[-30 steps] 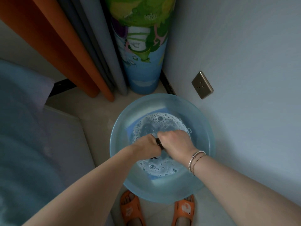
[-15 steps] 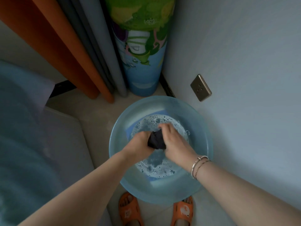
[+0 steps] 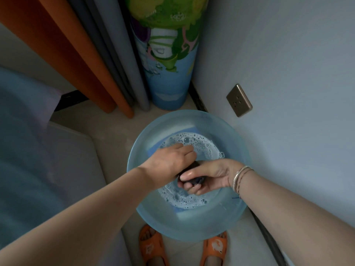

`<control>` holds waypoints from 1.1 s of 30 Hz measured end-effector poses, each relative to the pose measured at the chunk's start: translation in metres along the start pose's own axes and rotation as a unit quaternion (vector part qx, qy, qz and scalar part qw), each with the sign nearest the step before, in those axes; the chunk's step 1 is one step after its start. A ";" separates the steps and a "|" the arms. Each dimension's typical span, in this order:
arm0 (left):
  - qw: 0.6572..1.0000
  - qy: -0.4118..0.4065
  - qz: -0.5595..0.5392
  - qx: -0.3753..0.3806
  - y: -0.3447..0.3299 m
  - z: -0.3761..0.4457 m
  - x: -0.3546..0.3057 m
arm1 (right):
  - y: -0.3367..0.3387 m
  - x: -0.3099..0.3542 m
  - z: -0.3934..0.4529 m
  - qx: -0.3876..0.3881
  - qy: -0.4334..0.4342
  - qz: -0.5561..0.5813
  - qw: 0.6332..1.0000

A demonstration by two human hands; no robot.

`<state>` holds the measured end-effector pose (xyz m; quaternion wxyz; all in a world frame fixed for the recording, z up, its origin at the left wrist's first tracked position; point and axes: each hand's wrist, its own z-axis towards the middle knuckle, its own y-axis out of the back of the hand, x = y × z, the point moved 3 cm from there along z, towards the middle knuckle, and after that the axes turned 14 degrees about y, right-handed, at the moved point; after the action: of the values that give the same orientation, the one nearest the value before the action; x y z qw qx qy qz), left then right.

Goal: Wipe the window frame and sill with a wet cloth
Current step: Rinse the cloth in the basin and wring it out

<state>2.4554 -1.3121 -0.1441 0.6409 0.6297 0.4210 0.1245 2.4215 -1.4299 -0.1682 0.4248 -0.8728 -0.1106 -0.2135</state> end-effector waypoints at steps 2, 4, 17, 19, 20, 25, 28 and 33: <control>0.990 0.050 0.109 0.076 -0.001 0.004 -0.004 | -0.002 -0.001 0.007 -0.069 -0.035 -0.134 0.988; 0.956 0.117 0.200 0.181 -0.007 0.009 -0.004 | -0.001 0.000 0.018 -0.193 -0.054 -0.289 0.936; 0.790 0.484 -0.309 0.216 -0.064 -0.016 -0.019 | 0.011 0.001 0.012 -0.169 0.145 -0.864 0.452; 0.737 0.480 -0.422 0.218 -0.065 -0.014 -0.020 | 0.015 0.003 0.013 -0.161 0.163 -0.867 0.443; 0.709 0.489 -0.458 0.220 -0.064 -0.012 -0.020 | 0.015 0.005 0.013 -0.152 0.170 -0.869 0.439; 0.618 0.521 -0.518 0.281 -0.064 -0.013 -0.025 | 0.019 0.012 0.009 -0.129 0.226 -0.868 0.424; 0.571 0.512 -0.566 0.303 -0.064 -0.014 -0.029 | 0.020 0.015 0.008 -0.118 0.238 -0.862 0.431; 0.504 0.471 -0.644 0.329 -0.059 -0.016 -0.029 | 0.020 0.019 0.009 -0.141 0.233 -0.874 0.402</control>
<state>2.4052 -1.3313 -0.1849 -0.0020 0.1985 0.9612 -0.1917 2.4485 -1.4346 -0.1777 -0.1128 -0.2641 -0.6784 -0.6762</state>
